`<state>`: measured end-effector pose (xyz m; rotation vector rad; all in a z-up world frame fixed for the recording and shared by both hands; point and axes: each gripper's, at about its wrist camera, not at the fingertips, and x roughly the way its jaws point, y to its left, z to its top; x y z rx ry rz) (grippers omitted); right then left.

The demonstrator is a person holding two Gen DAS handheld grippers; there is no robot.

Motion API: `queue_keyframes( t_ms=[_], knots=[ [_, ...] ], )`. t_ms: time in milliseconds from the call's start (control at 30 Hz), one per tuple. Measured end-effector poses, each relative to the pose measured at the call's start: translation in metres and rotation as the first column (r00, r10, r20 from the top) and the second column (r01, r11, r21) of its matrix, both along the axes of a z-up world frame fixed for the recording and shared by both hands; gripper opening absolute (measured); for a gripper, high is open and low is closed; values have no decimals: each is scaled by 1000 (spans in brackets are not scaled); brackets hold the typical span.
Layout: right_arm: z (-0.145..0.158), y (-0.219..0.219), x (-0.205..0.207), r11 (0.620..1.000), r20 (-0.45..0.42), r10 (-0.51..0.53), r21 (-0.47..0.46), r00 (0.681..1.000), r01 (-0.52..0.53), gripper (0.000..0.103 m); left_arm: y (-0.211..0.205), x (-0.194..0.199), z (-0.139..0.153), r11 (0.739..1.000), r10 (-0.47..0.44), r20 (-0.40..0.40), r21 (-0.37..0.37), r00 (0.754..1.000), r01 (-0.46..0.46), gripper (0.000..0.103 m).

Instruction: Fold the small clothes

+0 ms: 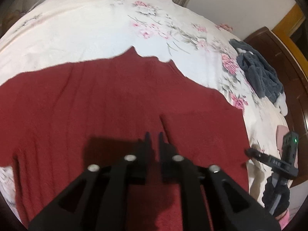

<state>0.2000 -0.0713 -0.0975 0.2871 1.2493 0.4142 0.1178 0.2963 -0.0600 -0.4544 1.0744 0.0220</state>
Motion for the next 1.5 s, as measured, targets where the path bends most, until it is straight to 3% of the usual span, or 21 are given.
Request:
queue_keyframes(
  t_ms=[33,100,167,267,400,433,467,533,600,633,767,867,1067,1133,1200,1300,1367,1500],
  knots=[
    [0,-2,0,1000,2,-8,6,1000,8,55,-14,2,-1,999,-30,-7,15,1000,30,34],
    [1,-7,-1,1000,6,-17,15,1000,17,55,-36,3,-3,996,-72,-8,53,997,72,47],
    [4,-11,-4,1000,14,-17,17,1000,16,55,-63,7,-4,983,-130,-18,128,991,131,48],
    [11,-17,-8,1000,44,-11,-16,999,12,55,-99,16,-9,939,-188,-53,284,981,195,60],
    [17,-23,-13,1000,67,-5,-24,998,6,55,-118,34,-30,890,-181,-152,394,972,228,59],
    [17,-24,-14,1000,68,-3,-26,998,5,55,-118,37,-37,879,-167,-179,418,970,229,47],
    [18,-25,-15,1000,69,-2,-27,998,4,55,-115,38,-37,884,-160,-171,413,972,218,39],
    [18,-26,-17,1000,71,8,-26,997,-6,55,-104,35,-31,912,-137,-133,370,982,178,8],
    [19,-26,-18,999,75,15,-33,997,-13,55,-82,26,-16,960,-88,-52,262,995,98,7],
    [19,-26,-19,999,79,19,-34,997,-17,55,-72,21,-9,971,-64,-18,228,998,67,7],
    [25,-19,-20,999,93,36,4,995,-37,55,-31,-5,16,981,-2,93,193,996,-16,6],
    [31,-7,-20,996,111,56,58,992,-63,55,-8,-19,26,981,41,127,184,991,-64,6],
    [28,26,-13,983,102,94,150,990,-109,55,32,-27,14,984,106,109,131,988,-120,6],
    [22,37,-11,987,87,106,116,991,-115,55,37,-28,5,986,104,101,119,989,-116,6],
    [7,50,-8,995,43,103,-21,994,-102,53,43,-32,-7,989,103,81,97,991,-111,7],
    [-20,56,-4,987,-23,101,-120,995,-103,46,56,-40,-23,988,136,21,74,990,-137,12],
    [-28,55,-5,987,-24,108,-119,994,-110,46,69,-50,-27,983,177,9,40,984,-177,18],
    [-17,52,-10,985,-2,120,-121,993,-119,46,92,-71,-12,960,269,29,79,963,-270,29]
  ],
)
